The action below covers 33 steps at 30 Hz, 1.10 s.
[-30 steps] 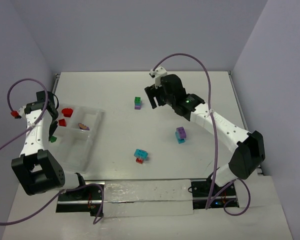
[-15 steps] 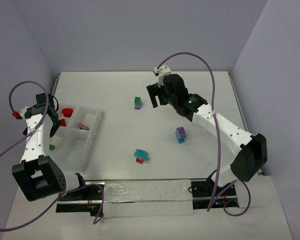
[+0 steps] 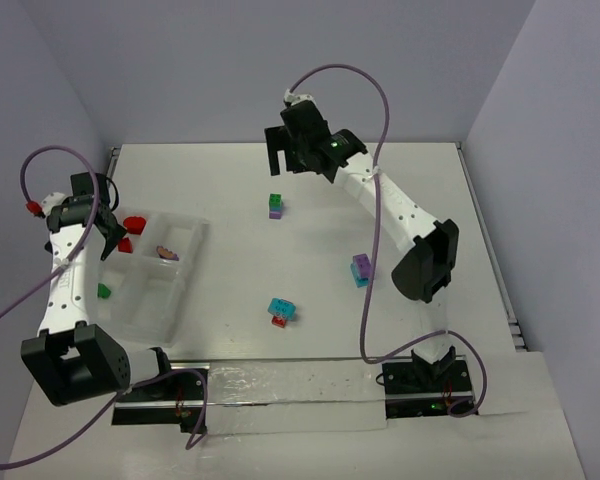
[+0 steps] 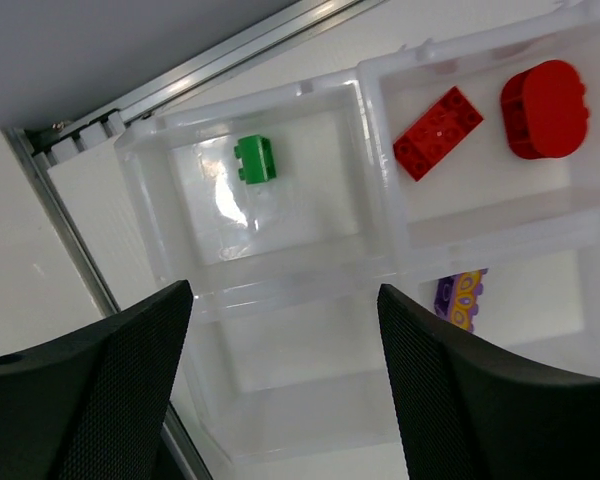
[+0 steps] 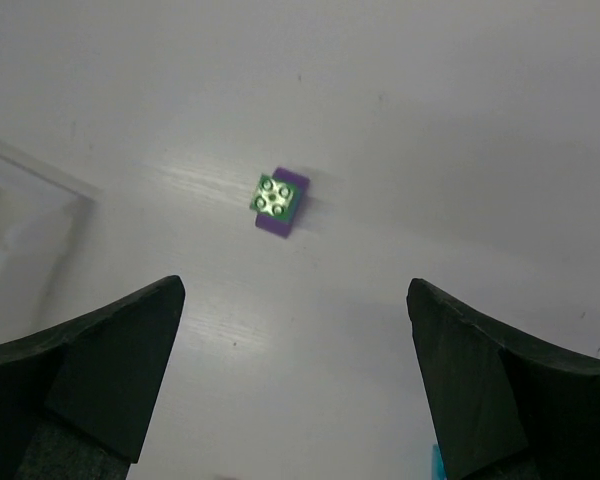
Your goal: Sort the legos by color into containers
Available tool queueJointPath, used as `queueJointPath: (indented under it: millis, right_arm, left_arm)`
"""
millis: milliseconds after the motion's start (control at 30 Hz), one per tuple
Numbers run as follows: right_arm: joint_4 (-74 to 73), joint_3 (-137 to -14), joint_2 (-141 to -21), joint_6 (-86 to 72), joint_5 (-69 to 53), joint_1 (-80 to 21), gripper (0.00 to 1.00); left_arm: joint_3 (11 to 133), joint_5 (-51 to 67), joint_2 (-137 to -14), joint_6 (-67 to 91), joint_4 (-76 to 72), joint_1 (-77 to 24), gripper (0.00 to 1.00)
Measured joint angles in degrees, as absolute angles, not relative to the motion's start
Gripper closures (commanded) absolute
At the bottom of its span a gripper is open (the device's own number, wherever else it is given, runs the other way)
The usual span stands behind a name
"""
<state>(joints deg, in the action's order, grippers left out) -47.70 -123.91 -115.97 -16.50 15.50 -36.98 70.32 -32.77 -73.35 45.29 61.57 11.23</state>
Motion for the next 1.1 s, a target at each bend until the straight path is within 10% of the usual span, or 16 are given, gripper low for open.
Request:
queueJointPath:
  millis: [1100]
  right_arm:
    - [-44.1, -104.1, -115.2, -32.4, 13.5, -41.7, 0.10]
  left_arm:
    - [73.2, -12.1, -59.4, 35.3, 59.3, 2.3, 0.06]
